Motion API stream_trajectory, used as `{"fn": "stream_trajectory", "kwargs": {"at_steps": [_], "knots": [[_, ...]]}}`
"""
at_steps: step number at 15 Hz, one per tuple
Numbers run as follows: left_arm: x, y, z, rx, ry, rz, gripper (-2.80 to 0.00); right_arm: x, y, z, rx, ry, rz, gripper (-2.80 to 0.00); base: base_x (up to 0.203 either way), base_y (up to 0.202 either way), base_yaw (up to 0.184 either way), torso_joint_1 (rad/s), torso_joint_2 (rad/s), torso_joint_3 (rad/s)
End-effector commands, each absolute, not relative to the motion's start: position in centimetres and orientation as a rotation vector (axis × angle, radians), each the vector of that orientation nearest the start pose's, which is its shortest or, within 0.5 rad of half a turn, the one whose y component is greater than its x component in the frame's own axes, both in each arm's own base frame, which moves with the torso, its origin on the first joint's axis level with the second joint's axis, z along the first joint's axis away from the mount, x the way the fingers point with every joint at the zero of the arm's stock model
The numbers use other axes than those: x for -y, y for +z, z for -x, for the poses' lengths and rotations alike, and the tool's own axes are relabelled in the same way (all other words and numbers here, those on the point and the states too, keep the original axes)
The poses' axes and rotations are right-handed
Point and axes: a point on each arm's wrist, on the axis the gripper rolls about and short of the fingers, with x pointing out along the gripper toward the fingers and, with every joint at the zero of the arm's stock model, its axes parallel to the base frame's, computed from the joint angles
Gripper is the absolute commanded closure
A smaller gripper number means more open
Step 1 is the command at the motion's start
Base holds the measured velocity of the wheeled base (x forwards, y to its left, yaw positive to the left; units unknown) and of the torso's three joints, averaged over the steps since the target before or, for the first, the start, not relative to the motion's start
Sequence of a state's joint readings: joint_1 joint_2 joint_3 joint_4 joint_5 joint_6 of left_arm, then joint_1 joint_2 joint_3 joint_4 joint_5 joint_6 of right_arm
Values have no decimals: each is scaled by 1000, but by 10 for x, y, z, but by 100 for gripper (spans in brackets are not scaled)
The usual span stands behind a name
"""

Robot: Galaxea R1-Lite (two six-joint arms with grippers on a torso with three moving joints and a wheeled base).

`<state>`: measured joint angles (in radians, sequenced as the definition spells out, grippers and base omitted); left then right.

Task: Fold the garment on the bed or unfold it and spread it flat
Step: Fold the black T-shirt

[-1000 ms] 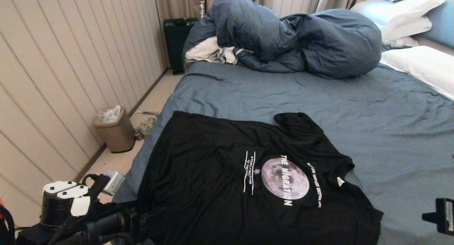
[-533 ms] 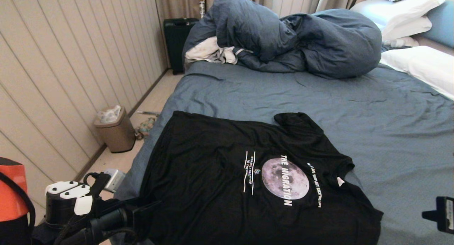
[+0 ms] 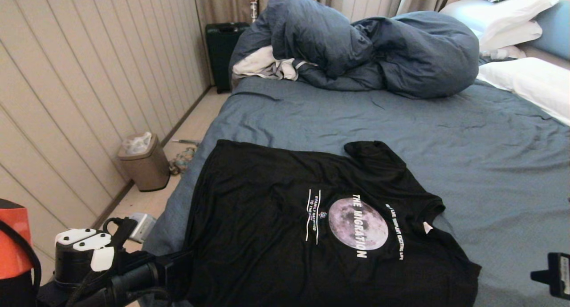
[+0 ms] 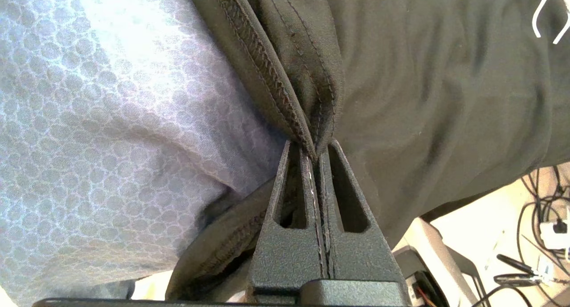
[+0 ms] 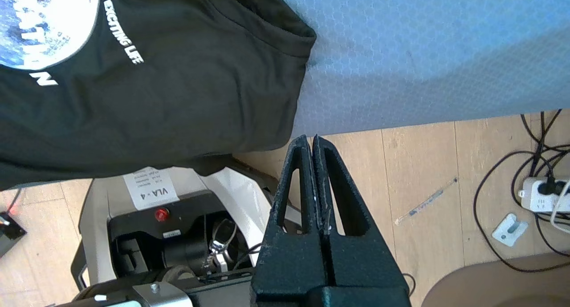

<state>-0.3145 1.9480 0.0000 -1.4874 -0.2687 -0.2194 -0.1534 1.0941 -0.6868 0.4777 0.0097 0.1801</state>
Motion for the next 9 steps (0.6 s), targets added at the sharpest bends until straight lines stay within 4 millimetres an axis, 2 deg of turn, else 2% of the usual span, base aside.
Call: {"fn": "stream_trajectory", "kwargs": {"at_steps": [1, 6, 7, 9], "knots": [[70, 44, -196, -520, -521, 201, 0, 18, 182, -120, -907, -216, -242, 0, 0, 0, 0, 0, 0, 0], [70, 42, -196, -529, -517, 200, 0, 19, 148, -119, -1070, -216, -227, 0, 0, 0, 0, 0, 0, 0], [69, 42, -197, -530, -512, 201, 0, 19, 142, -123, -1090, -212, -224, -280, 0, 0, 0, 0, 0, 0], [69, 40, -197, -539, -502, 199, 0, 21, 131, -137, -1074, -203, -212, -280, 0, 0, 0, 0, 0, 0]]}}
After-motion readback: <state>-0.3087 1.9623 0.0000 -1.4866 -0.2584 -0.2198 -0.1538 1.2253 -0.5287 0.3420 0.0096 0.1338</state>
